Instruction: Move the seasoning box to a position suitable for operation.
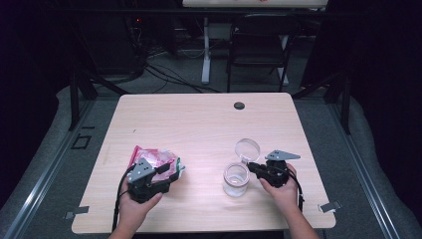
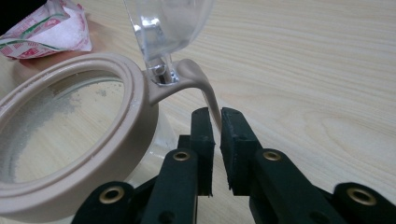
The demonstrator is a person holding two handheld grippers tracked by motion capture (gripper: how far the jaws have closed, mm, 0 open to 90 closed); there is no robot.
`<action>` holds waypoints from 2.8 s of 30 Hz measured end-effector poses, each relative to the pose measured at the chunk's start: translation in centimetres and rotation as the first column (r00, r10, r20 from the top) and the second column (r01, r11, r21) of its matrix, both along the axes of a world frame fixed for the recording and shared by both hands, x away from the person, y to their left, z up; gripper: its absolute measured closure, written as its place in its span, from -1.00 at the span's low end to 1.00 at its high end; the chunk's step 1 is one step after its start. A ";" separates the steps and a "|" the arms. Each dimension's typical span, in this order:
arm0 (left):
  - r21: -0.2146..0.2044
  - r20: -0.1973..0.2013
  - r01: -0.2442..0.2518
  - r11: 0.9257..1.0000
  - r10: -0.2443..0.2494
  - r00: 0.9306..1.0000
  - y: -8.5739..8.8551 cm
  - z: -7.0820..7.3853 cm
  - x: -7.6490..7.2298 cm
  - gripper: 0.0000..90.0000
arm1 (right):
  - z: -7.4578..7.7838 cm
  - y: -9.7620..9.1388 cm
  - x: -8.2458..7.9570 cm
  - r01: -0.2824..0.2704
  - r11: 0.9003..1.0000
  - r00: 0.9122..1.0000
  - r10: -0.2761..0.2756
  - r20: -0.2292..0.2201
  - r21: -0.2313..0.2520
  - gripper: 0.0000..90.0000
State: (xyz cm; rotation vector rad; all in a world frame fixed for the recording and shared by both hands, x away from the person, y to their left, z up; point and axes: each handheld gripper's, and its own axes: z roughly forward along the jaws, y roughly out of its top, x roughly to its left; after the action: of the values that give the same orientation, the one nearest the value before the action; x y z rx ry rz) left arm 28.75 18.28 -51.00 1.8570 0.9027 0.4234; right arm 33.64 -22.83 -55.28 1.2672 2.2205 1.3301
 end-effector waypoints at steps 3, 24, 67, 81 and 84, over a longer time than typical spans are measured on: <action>0.003 0.026 -0.019 1.000 0.019 0.999 1.0 0.1 0.3 0.14 | 0.1 -0.2 -0.1 0.004 1.000 1.000 -0.004 0.001 0.016 0.75; 0.192 -0.034 0.008 0.981 -0.002 0.999 -0.2 -1.4 0.5 -0.26 | 0.3 -0.5 -0.3 0.009 0.999 1.000 -0.010 0.014 0.040 0.53; 0.403 -0.006 -0.073 0.912 0.082 0.997 -2.7 -4.4 3.2 0.07 | 0.2 -1.5 -1.6 0.033 0.999 0.999 -0.035 0.026 0.040 0.44; 0.326 -0.105 -0.150 0.933 0.193 0.976 0.0 -3.7 5.2 0.57 | 0.3 -2.7 -2.7 0.065 0.997 0.997 -0.068 0.045 0.052 0.41; 0.313 -0.105 -0.150 0.938 0.191 0.976 0.5 -3.4 5.2 0.64 | 0.3 -2.9 -2.8 0.071 0.996 0.996 -0.073 0.046 0.049 0.41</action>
State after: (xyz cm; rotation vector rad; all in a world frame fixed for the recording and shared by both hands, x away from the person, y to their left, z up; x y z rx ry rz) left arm 33.99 18.73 -54.43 2.1145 1.1483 0.5770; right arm 30.86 -25.73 -54.96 1.3045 2.1030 1.3787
